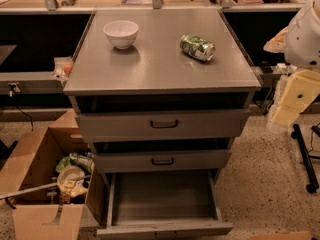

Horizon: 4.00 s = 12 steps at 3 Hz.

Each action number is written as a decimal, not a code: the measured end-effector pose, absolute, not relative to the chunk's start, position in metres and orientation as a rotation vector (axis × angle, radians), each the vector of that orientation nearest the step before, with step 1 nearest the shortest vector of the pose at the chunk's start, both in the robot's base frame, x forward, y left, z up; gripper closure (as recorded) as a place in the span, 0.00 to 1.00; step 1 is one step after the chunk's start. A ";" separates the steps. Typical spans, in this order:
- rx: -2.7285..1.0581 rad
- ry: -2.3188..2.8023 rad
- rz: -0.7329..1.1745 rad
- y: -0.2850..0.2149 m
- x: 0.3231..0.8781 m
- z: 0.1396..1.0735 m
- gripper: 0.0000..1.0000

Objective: Close bottom drawer

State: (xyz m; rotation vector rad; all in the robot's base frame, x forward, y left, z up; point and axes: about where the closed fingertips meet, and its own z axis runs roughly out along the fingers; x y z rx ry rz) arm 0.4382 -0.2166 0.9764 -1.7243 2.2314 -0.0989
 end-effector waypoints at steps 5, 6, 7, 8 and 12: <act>-1.826 2.329 0.217 -0.184 0.381 0.768 0.00; -1.857 2.368 0.262 -0.184 0.360 0.738 0.00; -1.857 2.368 0.262 -0.185 0.360 0.738 0.00; -1.858 2.371 0.285 -0.178 0.359 0.719 0.00; -1.976 2.216 0.760 -0.068 0.328 0.398 0.00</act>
Offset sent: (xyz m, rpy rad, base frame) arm -0.0010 -0.0073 -0.0375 -0.0138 0.0936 -0.0214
